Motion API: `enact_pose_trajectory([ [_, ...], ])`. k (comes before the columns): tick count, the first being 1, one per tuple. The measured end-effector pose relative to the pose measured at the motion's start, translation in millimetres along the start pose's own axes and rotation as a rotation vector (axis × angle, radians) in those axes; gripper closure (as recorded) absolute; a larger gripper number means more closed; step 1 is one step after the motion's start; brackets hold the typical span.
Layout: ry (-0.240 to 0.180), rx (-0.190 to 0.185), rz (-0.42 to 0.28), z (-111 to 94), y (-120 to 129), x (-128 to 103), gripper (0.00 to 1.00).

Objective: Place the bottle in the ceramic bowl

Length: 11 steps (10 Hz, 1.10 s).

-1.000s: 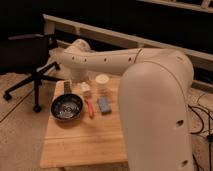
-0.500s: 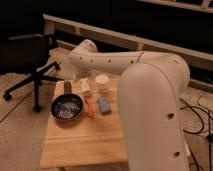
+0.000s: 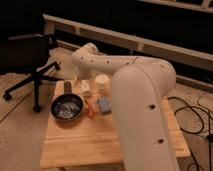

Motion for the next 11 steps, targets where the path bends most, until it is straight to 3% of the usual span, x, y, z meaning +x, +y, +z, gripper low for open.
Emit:
enact_pose_trajectory([
  [3,0.053,-0.023,0.003,21.8,-0.2,-1.3,0.35],
  [7,0.126,0.004,0.016,47.5,-18.5,-3.0,0.35],
  [11,0.196,-0.018,-0.002,79.8,-11.8,-8.8,0.35],
])
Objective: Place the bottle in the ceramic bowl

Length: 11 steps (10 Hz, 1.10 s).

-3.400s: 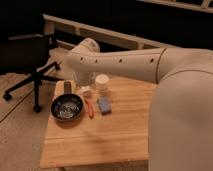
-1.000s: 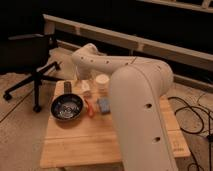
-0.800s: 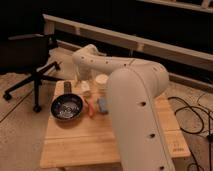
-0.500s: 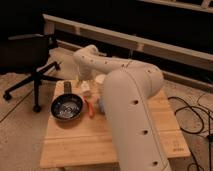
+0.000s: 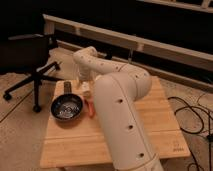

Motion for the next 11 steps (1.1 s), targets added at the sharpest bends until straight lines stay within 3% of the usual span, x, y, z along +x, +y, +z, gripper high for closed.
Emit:
enact_pose_trajectory([
  [8,0.11,-0.006,0.008,39.7,-12.6,2.4,0.35],
  [9,0.115,-0.012,0.002,41.1,-12.6,2.1,0.4],
  [11,0.101,-0.038,-0.016,35.9,-9.2,-4.5,0.63],
])
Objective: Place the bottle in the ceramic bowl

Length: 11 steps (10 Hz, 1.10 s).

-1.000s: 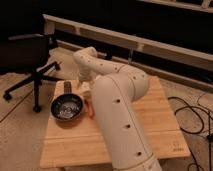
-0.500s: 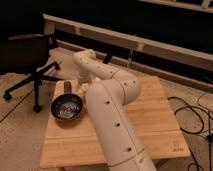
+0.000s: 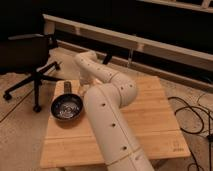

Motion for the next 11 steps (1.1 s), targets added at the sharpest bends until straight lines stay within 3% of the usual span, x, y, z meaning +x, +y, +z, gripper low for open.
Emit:
enact_pose_trajectory([
  [1,-0.007,-0.005,-0.003,-3.3,0.6,-1.8,0.69],
  [3,-0.056,-0.019,-0.015,-26.0,3.7,-10.1,0.93],
  [4,-0.081,-0.016,-0.023,-38.4,4.3,-12.5,0.99],
  [7,-0.179,-0.01,-0.052,-91.4,16.6,-11.1,1.0],
  [11,-0.27,-0.015,-0.148,-150.2,65.0,27.2,1.0],
])
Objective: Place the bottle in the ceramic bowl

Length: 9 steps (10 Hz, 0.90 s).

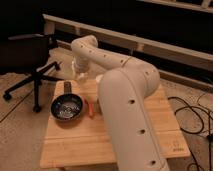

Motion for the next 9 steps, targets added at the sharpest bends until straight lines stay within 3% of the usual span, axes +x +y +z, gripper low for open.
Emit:
enact_pose_trajectory([
  [4,-0.012,-0.011,-0.106,-23.1,47.5,20.3,1.0],
  [9,-0.012,-0.007,-0.109,-22.7,47.6,19.9,1.0],
])
